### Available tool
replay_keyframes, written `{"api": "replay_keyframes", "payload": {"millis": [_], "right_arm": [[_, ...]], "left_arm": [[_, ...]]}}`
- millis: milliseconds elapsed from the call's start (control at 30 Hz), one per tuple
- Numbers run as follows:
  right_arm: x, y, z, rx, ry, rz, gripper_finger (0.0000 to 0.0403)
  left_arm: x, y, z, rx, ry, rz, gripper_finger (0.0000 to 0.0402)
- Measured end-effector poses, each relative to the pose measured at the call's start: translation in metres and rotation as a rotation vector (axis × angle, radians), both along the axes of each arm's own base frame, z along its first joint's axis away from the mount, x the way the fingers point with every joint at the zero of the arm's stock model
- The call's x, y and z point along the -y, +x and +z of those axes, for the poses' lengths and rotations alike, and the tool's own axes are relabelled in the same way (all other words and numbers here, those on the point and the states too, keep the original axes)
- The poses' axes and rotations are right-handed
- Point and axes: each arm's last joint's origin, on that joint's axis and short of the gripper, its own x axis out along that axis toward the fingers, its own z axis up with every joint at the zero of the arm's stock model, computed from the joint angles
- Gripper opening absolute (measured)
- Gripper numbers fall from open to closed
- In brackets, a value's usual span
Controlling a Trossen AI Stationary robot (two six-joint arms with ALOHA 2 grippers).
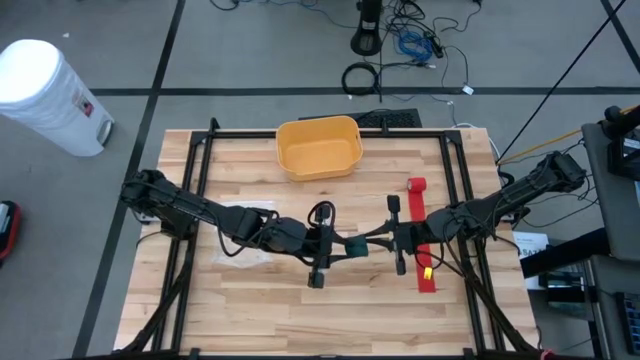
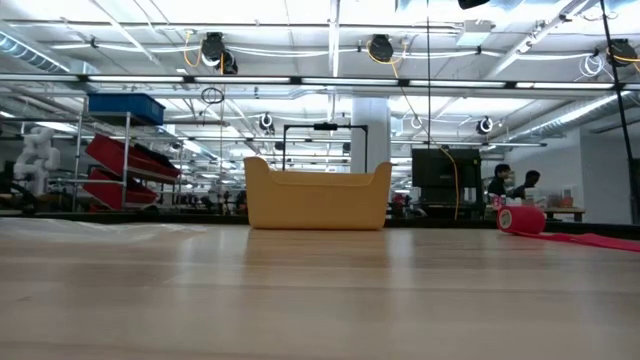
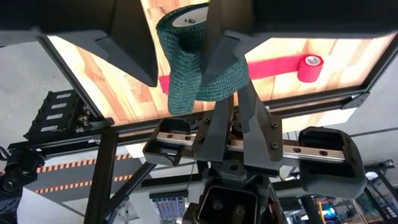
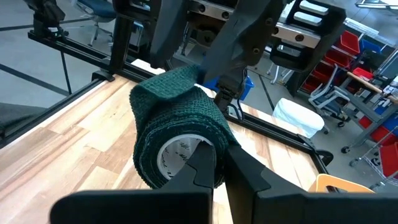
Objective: Roll bandage
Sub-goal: Roll the green bandage
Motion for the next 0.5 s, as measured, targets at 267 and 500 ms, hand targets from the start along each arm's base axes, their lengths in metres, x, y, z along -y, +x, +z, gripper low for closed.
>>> {"api": "replay_keyframes", "payload": {"millis": [267, 500], "right_arm": [[0.000, 0.000, 0.000, 0.000, 0.000, 0.000, 0.0011], [0.000, 0.000, 0.000, 0.000, 0.000, 0.000, 0.0011]], "left_arm": [[0.003, -0.001, 0.000, 0.003, 0.043, -0.024, 0.0050], [0.014, -0.004, 0.001, 0.014, 0.042, -0.059, 0.0035]]}}
